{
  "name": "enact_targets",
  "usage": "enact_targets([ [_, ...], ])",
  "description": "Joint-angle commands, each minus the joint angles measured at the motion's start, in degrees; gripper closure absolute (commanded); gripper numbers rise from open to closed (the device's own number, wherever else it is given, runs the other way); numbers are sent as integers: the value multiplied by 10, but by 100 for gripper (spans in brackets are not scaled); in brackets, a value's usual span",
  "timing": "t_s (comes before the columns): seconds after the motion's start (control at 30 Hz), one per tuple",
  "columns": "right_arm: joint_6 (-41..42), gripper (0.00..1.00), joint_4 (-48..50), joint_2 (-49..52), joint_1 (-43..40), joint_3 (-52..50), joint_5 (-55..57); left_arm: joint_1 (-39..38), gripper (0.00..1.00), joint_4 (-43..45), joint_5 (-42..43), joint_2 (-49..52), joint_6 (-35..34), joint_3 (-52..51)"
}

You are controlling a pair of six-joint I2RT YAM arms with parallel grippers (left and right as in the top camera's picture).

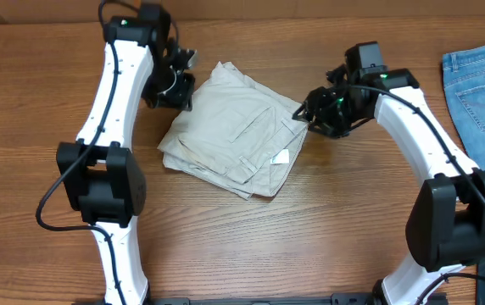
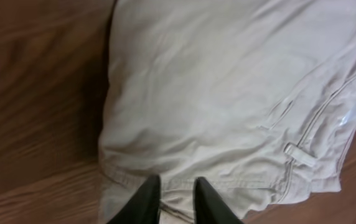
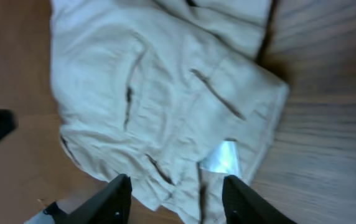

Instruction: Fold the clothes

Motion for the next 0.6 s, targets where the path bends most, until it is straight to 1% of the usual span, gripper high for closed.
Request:
enact_targets([
  [0.0, 13, 48, 21, -1, 18, -18, -24, -10, 81, 20, 40, -7, 3, -54],
  [0.03, 23, 46, 32, -1, 24, -26, -24, -12, 80, 30, 44, -7, 6, -67],
  [0.13, 49, 45, 54, 1, 40, -50, -25, -15, 80, 61, 48, -7, 6, -98],
  [0.17, 56, 46, 63, 1, 46, -59, -25, -16, 84, 73, 49, -7, 6, -109],
  [0.23, 65, 50, 85, 3, 57, -75, -25, -16, 94, 87, 55, -7, 7, -120],
  [0.27, 74, 52, 98, 6, 65, -83, -25, -16, 96, 92, 62, -7, 7, -124],
  [0.33, 93, 60, 126, 14, 80, -97, -30, -16, 96, 104, 83, -7, 19, -129],
  [0.4, 101, 65, 156, 24, 92, -105, -41, -16, 96, 110, 89, -7, 22, -129],
  [0.57, 126, 69, 216, 76, 108, -115, -90, -16, 96, 123, 89, -7, 21, -131],
])
